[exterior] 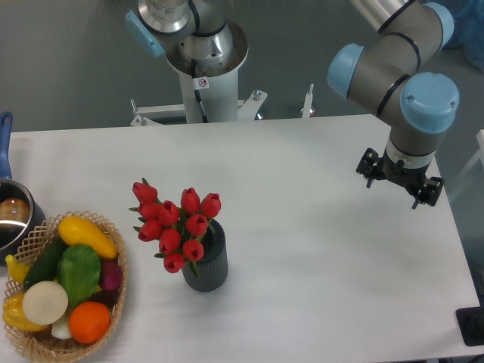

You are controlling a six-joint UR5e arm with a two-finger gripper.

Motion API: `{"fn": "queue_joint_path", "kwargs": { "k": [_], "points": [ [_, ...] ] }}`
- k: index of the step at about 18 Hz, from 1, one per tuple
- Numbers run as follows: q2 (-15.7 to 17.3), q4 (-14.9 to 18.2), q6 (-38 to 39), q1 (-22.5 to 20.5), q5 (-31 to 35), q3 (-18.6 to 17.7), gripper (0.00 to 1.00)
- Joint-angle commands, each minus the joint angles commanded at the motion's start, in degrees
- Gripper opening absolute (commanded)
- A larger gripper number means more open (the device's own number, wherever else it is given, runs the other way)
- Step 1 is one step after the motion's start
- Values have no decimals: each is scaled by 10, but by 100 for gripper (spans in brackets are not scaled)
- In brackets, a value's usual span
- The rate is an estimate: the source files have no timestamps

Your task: Pick up the flowers from the vase

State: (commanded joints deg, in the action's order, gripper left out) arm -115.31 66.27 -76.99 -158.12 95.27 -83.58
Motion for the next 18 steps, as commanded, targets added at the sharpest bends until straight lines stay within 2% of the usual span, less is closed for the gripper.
{"fn": "queue_joint_path", "kwargs": {
  "k": [7,9,11,13,18],
  "points": [
    [1,-2,1,3,0,-11,100],
    [4,-18,1,6,3,-37,100],
    [13,-59,-1,3,-3,-60,100],
    [18,-83,-2,0,-3,-90,100],
    [29,-87,-2,4,-3,-123,100]
  ]
}}
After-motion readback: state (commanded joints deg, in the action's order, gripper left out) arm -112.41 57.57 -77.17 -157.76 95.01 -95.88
